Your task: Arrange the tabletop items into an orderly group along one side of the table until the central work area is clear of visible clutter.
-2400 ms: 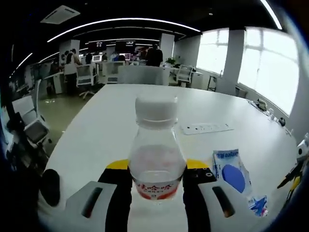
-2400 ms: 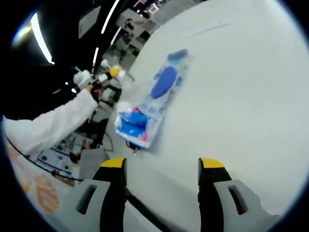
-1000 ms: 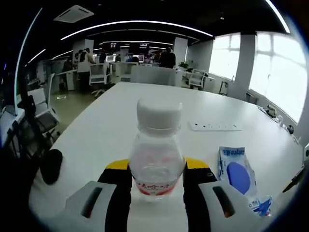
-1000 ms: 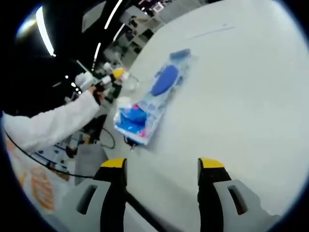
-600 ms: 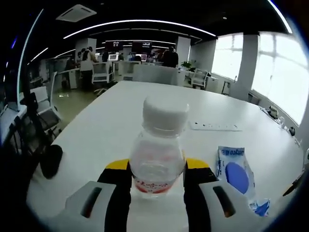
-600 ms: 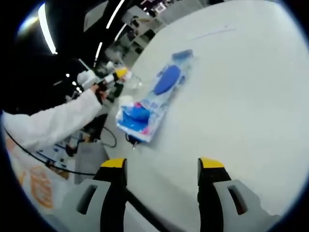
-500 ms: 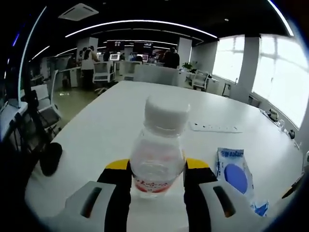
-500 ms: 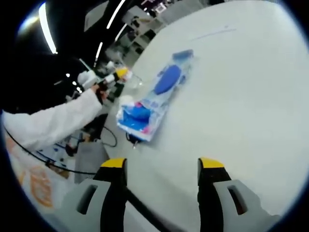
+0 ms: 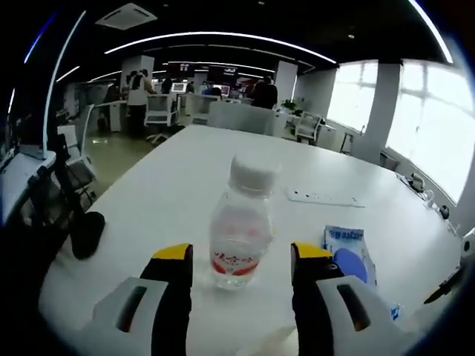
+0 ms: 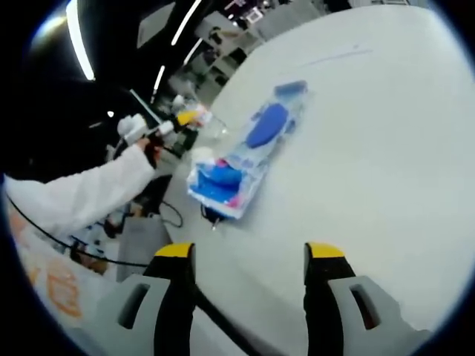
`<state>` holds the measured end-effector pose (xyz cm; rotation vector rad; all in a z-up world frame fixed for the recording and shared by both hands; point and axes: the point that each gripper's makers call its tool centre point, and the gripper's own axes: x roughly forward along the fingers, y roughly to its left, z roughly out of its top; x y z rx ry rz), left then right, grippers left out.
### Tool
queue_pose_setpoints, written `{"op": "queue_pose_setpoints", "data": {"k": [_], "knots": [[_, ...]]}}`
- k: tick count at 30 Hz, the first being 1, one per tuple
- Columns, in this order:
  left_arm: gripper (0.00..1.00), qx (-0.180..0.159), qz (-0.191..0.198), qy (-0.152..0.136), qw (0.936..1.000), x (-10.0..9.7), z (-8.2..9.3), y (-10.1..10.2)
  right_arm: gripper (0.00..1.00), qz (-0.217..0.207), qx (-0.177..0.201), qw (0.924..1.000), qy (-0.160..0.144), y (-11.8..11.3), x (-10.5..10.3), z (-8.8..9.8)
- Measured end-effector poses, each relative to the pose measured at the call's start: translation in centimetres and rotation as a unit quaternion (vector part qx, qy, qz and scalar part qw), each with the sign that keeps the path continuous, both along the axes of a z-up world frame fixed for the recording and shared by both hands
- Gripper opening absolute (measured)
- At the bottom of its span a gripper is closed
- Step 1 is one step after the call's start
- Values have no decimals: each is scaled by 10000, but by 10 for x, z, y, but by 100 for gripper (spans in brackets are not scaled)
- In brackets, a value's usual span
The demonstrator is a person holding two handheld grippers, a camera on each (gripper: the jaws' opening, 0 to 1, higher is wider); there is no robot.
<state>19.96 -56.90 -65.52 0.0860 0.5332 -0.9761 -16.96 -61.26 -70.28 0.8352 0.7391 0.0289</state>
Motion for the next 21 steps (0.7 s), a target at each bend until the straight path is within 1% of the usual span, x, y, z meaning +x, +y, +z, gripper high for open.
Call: {"op": "queue_pose_setpoints", "data": {"k": [6,11,14,17,20,21], "knots": [[55,-1,-12,14,10000,-14,1,16,58,-20,-6,10000,-55,0,-8,0],[57,62,-6,59,10000,-27,-3,30,57,-108,35,9999,-123,-2,-14,2],[58,-8,62,86,9999,-35,-3,37,58,-121,90,9996,-227,-2,-15,8],[58,-46,84,86,9999,-44,-2,42,58,10,-117,9993,-354,0,-15,17],[58,-110,147,141,9997,-53,-4,50,59,99,-306,9986,-421,1,-16,22],[58,-126,166,160,9997,-56,-4,52,59,156,-444,9980,-424,0,-17,24]]}}
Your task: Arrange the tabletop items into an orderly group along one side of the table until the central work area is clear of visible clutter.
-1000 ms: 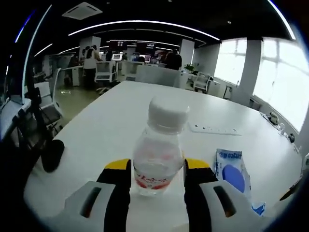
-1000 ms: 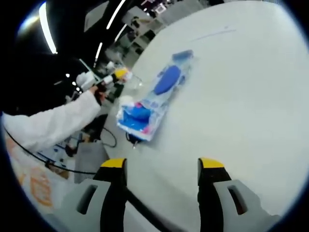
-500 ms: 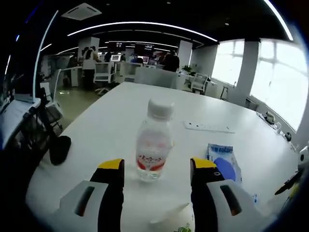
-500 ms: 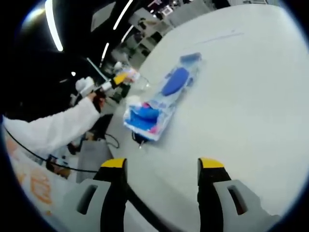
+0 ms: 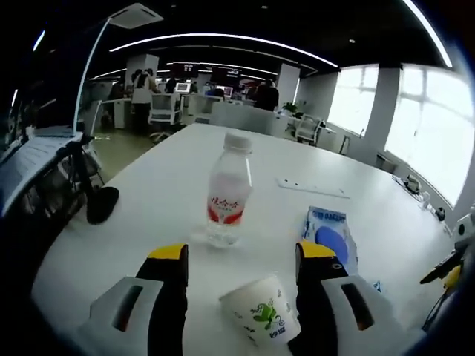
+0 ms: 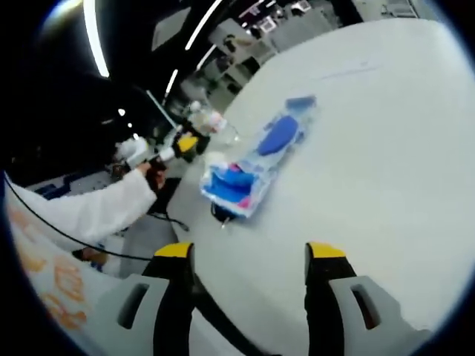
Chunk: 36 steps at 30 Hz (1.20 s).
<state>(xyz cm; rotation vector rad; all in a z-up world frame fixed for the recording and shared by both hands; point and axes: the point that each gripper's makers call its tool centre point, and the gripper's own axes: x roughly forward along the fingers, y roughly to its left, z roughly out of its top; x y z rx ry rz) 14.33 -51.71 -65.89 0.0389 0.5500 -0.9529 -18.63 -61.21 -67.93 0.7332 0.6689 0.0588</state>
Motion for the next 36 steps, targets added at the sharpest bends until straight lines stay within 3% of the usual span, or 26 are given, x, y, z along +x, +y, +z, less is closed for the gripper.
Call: {"op": "queue_pose_setpoints", "data": {"k": [4,9,21,26,28,31,36], "knots": [[58,-119,64,27,9999,-15,1,10,60,326,-901,9953,-108,-7,-1,7],[58,-97,112,100,9998,-30,-5,22,63,605,-1599,9851,-165,-11,-1,15],[58,-81,245,309,9992,-49,-12,28,64,743,-1911,9784,-274,-9,-9,32],[63,415,-442,-57,9981,-54,-15,20,64,705,-1885,9791,-294,-7,-17,34],[69,862,-990,-254,9910,-59,-20,18,63,681,-1871,9796,-272,-7,-21,33],[79,1573,-1841,-754,9673,-63,-25,17,63,635,-1862,9802,-226,-9,-27,31],[81,2036,-2392,-976,9444,-54,-28,16,63,539,-1801,9820,-181,-11,-31,31]]}}
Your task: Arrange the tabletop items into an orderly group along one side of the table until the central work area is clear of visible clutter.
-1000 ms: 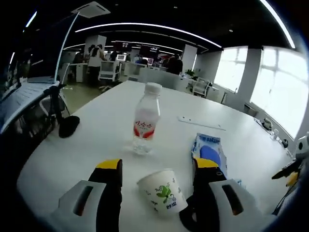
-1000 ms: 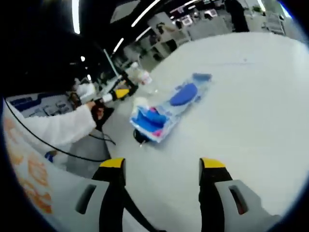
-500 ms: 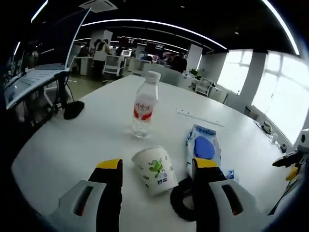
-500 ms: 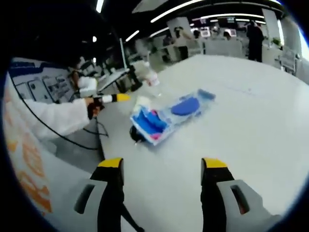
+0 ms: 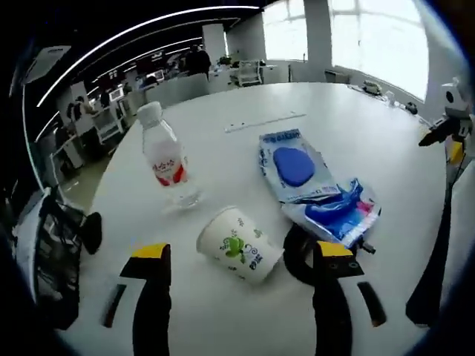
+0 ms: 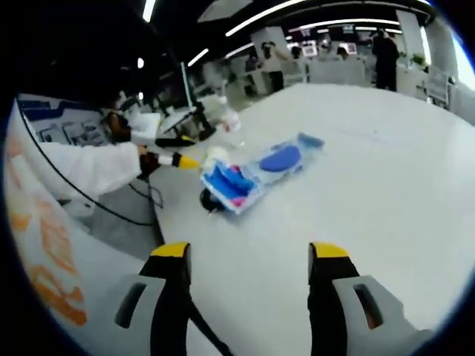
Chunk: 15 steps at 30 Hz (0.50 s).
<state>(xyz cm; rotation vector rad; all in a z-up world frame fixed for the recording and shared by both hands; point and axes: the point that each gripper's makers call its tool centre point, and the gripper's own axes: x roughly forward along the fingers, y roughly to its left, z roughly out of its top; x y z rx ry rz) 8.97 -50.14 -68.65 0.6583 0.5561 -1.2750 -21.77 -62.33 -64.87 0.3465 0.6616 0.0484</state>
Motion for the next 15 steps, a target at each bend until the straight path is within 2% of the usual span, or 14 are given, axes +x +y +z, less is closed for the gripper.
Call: {"op": "queue_pose_setpoints", "data": {"k": [4,6,8,11,13,15], "knots": [[89,605,-598,-108,9963,1,-11,-1,62,2,42,10000,6,0,0,0],[89,970,-957,-250,9904,1,-18,-1,62,20,62,10000,21,0,1,0],[89,1125,-1207,-324,9858,-1,-22,-6,62,63,49,10000,41,0,2,0],[89,1217,-1280,-197,9841,-2,-31,-11,61,100,110,9999,36,0,6,0],[88,1515,-1351,-236,9789,1,-40,-8,61,124,144,9998,41,0,8,-1],[88,1450,-1351,-216,9799,1,-42,-14,61,149,149,9998,52,0,11,-1]]}}
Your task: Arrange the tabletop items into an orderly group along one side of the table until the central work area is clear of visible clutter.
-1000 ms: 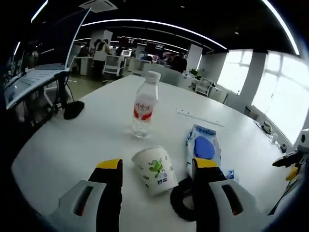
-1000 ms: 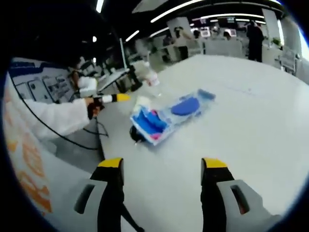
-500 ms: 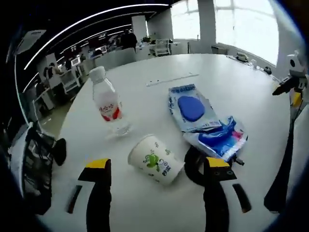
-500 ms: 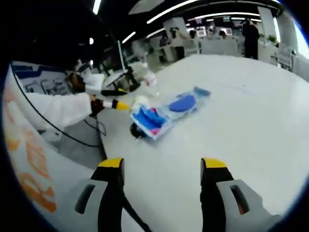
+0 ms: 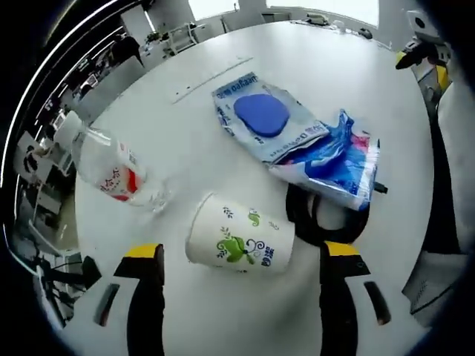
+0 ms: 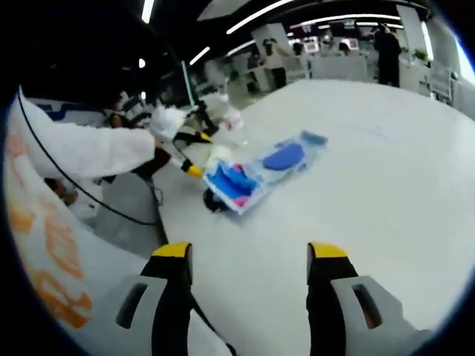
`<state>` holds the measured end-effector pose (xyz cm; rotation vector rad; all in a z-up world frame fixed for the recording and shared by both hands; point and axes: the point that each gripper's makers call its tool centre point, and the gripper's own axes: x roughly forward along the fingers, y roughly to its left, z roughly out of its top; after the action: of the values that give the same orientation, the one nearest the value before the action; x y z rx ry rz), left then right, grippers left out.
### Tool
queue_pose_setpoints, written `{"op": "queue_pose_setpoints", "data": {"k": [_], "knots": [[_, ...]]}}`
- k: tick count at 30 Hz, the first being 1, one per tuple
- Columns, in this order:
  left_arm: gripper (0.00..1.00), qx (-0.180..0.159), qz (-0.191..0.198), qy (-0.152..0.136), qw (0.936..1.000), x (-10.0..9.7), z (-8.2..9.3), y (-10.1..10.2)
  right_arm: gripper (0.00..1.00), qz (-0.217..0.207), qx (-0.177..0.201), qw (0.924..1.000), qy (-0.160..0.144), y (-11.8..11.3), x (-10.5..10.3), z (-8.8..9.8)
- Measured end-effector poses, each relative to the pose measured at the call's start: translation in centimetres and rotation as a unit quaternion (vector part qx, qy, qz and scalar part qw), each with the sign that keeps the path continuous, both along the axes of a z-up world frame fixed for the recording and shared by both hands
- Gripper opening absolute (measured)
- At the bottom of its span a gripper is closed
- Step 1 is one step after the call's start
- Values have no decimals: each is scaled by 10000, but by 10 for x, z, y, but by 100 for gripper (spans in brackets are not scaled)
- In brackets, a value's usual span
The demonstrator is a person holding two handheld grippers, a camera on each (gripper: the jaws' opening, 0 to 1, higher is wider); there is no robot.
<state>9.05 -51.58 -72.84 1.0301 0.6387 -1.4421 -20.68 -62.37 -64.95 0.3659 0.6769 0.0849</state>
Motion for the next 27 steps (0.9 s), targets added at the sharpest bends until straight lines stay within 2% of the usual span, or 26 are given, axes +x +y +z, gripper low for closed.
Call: {"op": "queue_pose_setpoints", "data": {"k": [3,5,11,16,19,20,24,27], "knots": [[86,-28,68,125,9999,0,-3,-5,61,11,65,10000,2,-2,3,0],[83,82,43,187,9998,0,-9,-2,60,8,90,10000,8,-3,5,-1],[65,336,29,140,9993,1,-19,7,60,-36,147,9999,43,-5,7,-3],[65,206,109,39,9997,1,-17,8,60,-74,215,9997,80,-5,7,-7],[64,102,73,-202,9997,4,-10,8,59,-130,257,9996,65,-6,8,-7],[64,45,89,-430,9990,10,-4,9,59,-164,269,9995,47,-7,9,-6],[62,-442,267,-709,9961,14,20,9,59,-271,304,9992,7,-10,9,-5],[60,-409,129,-935,9947,11,26,14,59,-343,404,9986,8,-10,9,-6]]}}
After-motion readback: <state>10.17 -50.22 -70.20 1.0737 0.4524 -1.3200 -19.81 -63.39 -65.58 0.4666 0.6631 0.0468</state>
